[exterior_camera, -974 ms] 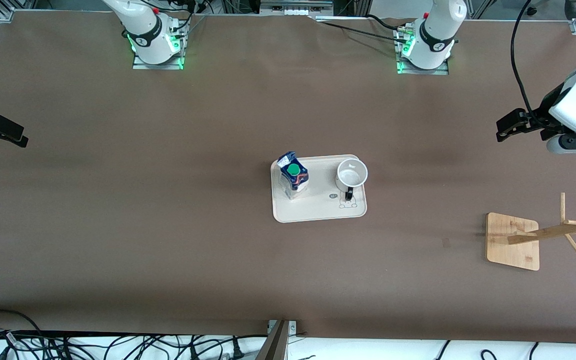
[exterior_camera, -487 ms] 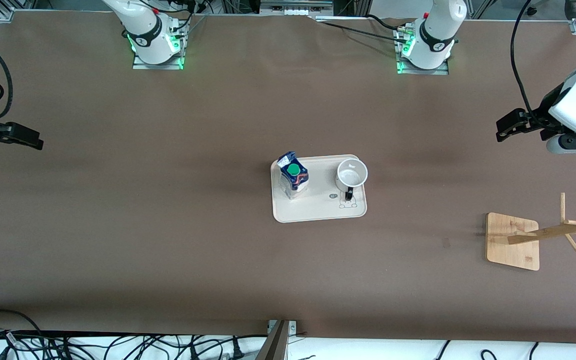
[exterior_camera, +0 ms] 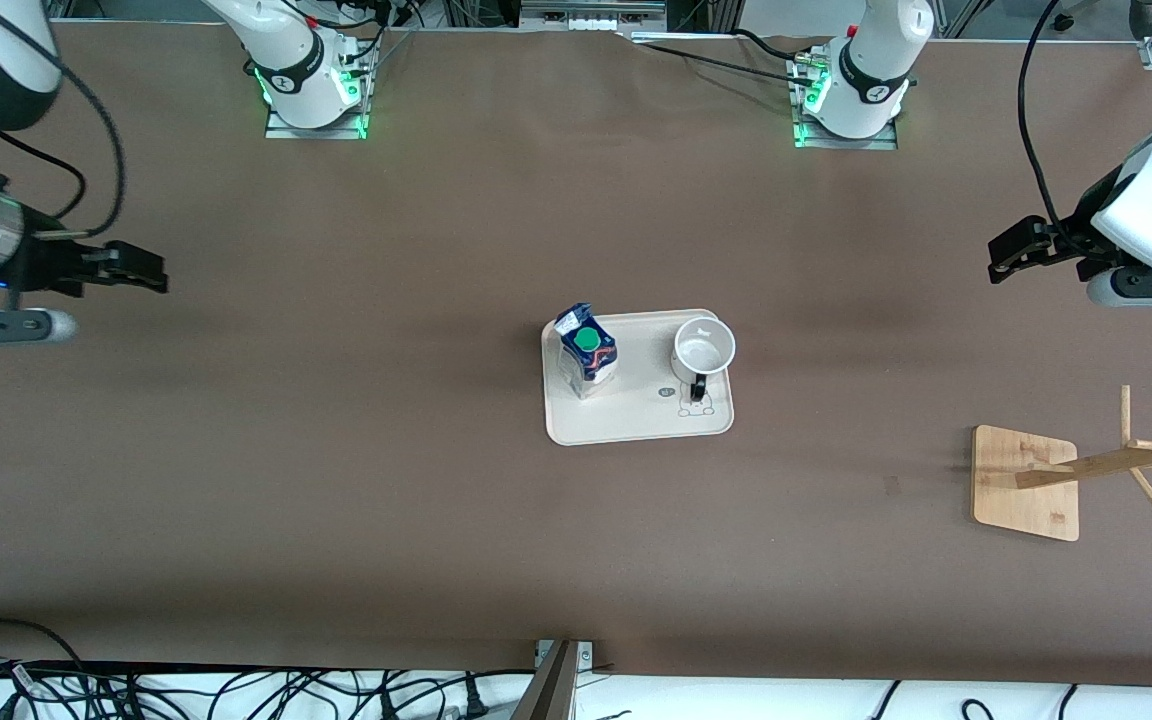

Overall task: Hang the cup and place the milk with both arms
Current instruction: 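Move the right gripper toward the milk carton on the tray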

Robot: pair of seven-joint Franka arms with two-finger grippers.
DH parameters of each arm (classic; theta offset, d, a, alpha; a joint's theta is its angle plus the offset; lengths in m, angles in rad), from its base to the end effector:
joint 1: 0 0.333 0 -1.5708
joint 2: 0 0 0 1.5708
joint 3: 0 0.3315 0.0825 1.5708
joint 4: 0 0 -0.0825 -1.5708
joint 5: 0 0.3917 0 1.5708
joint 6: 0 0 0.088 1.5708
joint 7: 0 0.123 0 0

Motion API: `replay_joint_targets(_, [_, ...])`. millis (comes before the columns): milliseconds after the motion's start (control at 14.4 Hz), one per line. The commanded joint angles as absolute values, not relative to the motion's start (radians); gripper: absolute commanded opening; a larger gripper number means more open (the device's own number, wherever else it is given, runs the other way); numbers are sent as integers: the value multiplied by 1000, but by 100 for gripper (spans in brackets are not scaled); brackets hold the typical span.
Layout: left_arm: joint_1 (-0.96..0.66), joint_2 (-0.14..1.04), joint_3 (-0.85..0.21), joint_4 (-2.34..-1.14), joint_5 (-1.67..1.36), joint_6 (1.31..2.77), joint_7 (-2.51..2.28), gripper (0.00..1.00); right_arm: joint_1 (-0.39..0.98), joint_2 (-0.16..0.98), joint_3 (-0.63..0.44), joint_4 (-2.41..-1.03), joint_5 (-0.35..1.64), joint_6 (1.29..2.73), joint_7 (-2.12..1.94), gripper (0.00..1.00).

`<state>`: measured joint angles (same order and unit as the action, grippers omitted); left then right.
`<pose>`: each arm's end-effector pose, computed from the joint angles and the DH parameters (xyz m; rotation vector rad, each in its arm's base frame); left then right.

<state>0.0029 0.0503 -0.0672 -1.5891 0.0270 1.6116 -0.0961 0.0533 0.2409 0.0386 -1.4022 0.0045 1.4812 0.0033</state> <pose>0.5791 -0.0331 0.5901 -3.1152 -0.0473 0.0400 0.6204 0.0550 0.5538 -3.1222 -0.1379 0.2540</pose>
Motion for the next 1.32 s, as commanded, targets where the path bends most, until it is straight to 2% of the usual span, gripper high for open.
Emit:
replay_joint_targets(0, [3, 60, -69, -1566, 14, 1611, -95, 100, 95, 285, 38, -1393, 63, 1508, 3, 100])
replay_joint_targets(418, [3, 60, -69, -1566, 14, 1611, -95, 100, 218, 356, 40, -1396, 101, 1660, 21, 100])
replay_joint_targets(835, [3, 60, -69, -1566, 14, 1611, -95, 100, 339, 425, 38, -1396, 101, 1677, 20, 100])
replay_joint_targets(1253, [3, 60, -69, -1566, 14, 1611, -95, 100, 488, 501, 38, -1396, 94, 1761, 98, 100])
